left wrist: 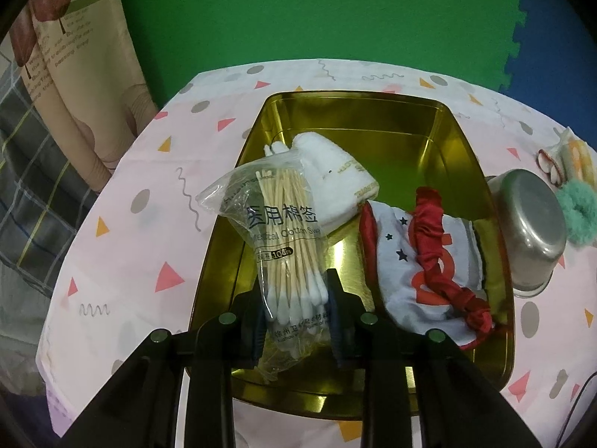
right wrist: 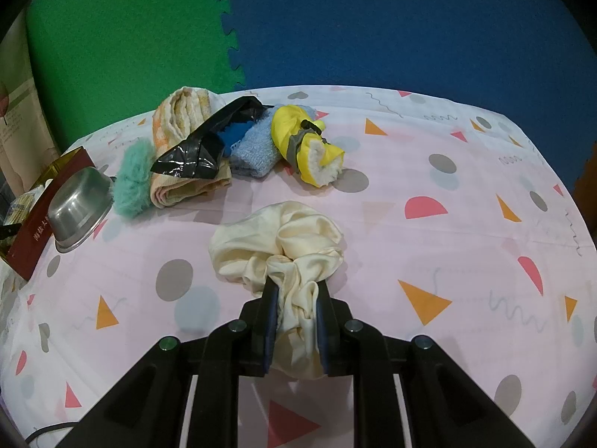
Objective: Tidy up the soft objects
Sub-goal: 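Carry the swab bag into the gold tin and open the left tool while the right holds the scrunchie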
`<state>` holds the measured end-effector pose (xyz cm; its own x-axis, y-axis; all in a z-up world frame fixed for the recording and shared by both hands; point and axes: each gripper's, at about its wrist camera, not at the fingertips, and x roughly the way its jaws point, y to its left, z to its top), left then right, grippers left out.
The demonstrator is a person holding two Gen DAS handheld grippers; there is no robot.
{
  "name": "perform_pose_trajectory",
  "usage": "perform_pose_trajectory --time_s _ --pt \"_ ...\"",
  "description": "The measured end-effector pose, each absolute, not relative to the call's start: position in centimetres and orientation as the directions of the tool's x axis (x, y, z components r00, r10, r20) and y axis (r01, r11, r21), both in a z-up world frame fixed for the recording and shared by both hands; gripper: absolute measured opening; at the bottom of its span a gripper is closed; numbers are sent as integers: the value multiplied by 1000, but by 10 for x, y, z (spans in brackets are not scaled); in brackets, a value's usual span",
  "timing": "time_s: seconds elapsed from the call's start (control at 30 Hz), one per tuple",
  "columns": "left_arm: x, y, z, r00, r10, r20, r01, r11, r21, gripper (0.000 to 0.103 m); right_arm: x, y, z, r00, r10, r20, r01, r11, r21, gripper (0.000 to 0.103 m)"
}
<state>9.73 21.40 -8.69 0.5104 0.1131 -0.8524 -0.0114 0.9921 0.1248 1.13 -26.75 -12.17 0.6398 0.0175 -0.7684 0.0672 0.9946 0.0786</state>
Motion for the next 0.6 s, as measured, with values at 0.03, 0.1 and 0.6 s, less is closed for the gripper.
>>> perform_pose_trajectory --time_s 0.03,0.1,0.6 --pt "98 214 -87 510 115 -853 -14 992 126 28 11 -268 -122 640 17 -768 67 995 78 17" --pt "98 214 -88 503 118 -856 -17 992 127 28 11 -268 -122 640 17 -768 67 995 78 17" --pt "84 219 -67 541 118 -833 -73 993 93 42 11 -267 -122 640 16 -768 67 995 76 18"
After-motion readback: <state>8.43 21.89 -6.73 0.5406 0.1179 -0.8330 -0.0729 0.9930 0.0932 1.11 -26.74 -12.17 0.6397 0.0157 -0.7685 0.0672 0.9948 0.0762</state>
